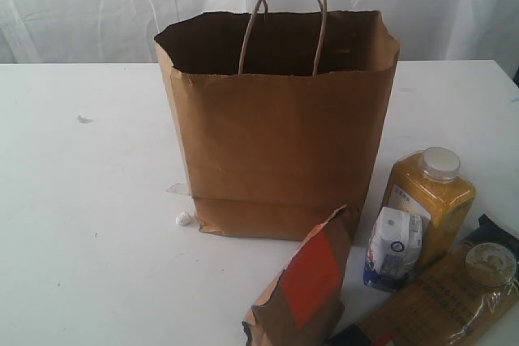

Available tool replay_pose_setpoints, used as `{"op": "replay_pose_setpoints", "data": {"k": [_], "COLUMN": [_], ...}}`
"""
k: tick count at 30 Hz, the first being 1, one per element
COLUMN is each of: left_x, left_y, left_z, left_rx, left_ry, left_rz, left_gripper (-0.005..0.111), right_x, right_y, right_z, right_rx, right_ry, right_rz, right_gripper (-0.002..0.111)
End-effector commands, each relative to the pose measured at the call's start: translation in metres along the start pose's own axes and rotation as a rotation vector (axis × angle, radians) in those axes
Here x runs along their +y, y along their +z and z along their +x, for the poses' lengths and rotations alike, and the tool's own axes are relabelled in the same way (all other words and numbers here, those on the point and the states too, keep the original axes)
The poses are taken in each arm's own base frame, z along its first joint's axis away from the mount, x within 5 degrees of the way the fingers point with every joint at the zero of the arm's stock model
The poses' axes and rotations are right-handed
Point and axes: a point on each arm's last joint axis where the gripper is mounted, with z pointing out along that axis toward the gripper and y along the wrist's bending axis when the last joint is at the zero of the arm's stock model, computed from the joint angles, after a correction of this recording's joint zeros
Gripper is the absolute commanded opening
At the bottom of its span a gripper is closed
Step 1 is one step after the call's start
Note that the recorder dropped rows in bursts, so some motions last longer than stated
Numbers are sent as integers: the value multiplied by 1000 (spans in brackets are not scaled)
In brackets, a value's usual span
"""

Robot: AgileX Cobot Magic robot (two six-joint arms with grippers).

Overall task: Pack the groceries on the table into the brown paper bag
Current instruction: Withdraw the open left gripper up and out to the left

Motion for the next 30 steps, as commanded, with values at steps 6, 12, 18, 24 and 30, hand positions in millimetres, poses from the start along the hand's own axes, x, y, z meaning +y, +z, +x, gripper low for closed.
{"op": "replay_pose_setpoints", "data": {"k": [6, 12, 18, 24, 30], "left_x": [-20, -21, -25, -30, -28], "left_y": [-76, -88, -73, -48, 8], "left_z": [26, 57, 112, 175, 221], "left_rx": [-80, -48, 81, 145, 136], "left_ry": [62, 44, 5, -63, -140], "left_rz": [-24, -86, -83, -69, -44], "left_gripper": [46, 46, 46, 46, 52], "right_x": [0, 0, 0, 0, 0], "right_y": [0, 0, 0, 0, 0], "right_z": [1, 1, 1, 1, 1], "right_rx": [-6, -6, -6, -6, -6], "right_ry": [-1, -1, -1, -1, -1], "right_rz": [4, 4, 4, 4, 4], "right_gripper": [0, 0, 0, 0, 0]}}
